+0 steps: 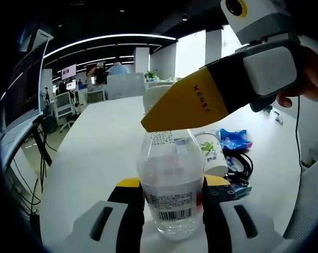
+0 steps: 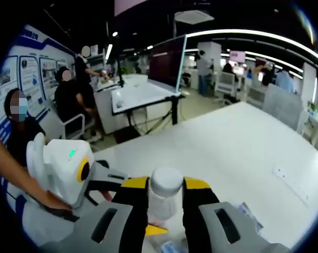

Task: Arrange the tabletop items into an orderly group along one side of the table until the central work area is clear of visible clutter.

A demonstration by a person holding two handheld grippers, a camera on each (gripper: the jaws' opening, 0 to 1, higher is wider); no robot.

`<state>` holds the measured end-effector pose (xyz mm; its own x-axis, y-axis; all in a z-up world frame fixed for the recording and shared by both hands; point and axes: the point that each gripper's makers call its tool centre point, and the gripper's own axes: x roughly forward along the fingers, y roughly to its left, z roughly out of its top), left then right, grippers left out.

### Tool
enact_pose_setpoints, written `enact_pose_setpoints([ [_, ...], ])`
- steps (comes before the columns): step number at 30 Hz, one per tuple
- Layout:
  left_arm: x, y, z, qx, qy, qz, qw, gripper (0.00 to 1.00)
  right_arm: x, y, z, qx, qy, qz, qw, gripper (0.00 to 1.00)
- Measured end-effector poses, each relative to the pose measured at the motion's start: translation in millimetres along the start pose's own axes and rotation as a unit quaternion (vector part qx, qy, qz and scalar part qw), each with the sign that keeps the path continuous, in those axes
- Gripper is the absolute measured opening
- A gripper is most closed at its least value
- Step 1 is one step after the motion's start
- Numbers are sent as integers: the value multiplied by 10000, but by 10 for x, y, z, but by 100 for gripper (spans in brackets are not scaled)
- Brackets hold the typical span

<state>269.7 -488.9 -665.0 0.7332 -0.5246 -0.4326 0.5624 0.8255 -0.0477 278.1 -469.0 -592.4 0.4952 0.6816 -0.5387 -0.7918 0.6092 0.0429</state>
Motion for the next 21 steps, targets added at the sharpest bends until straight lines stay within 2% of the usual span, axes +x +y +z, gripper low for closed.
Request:
enact_pose_setpoints([
  [5, -56, 21, -38, 72, 7, -25, 10000, 42, 14, 94, 2, -50, -3, -42, 10000, 21],
  [9, -83, 55, -65, 40, 43, -3, 10000, 42, 44, 139, 7, 65, -14, 42, 10000, 20],
  [21, -174, 144, -163, 113, 170, 79, 9998, 39, 89, 276, -8, 34, 83, 266, 9996, 21],
])
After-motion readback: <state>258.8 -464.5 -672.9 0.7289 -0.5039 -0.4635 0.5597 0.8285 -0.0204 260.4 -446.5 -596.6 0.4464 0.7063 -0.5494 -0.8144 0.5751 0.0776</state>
